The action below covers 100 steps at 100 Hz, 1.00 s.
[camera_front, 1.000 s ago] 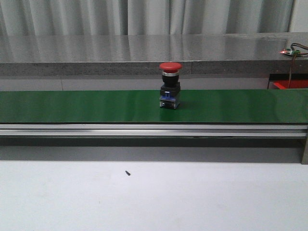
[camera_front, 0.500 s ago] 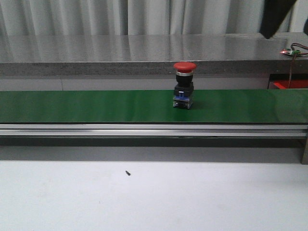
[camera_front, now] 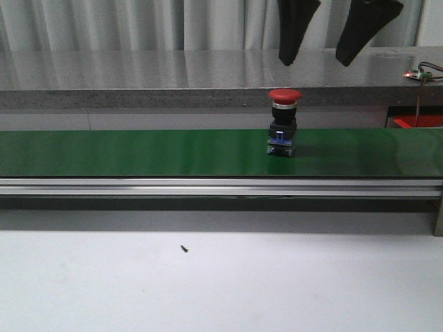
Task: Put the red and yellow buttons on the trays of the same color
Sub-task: 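Move the right gripper back over the red button riding the belt, then lower the right gripper onto the red button and grasp it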
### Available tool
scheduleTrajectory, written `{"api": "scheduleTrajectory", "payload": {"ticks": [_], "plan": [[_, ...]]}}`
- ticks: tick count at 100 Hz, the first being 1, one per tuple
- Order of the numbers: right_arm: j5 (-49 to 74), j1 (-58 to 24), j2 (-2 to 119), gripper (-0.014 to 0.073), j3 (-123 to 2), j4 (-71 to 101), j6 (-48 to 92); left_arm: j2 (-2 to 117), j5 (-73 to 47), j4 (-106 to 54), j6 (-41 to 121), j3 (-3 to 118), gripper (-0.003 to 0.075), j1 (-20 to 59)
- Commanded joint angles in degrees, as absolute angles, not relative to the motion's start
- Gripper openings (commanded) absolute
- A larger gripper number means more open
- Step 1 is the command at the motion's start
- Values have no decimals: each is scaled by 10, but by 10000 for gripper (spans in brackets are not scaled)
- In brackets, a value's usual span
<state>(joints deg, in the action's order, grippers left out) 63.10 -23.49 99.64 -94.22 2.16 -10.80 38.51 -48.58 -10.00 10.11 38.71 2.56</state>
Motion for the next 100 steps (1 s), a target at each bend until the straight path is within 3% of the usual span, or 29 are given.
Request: {"api": "scheduleTrajectory", "payload": {"ticks": [1, 49, 90, 100], "plan": [[625, -237, 991, 540, -982, 20, -133, 384, -456, -111, 99, 401, -20, 30], [625, -231, 1063, 540, -1000, -54, -308, 384, -456, -111, 99, 401, -20, 30], [637, -212, 1105, 539, -1000, -47, -312, 384, -456, -111, 99, 401, -20, 30], [643, -207, 1107, 466, -999, -42, -312, 384, -456, -111, 99, 401, -20, 30]]}}
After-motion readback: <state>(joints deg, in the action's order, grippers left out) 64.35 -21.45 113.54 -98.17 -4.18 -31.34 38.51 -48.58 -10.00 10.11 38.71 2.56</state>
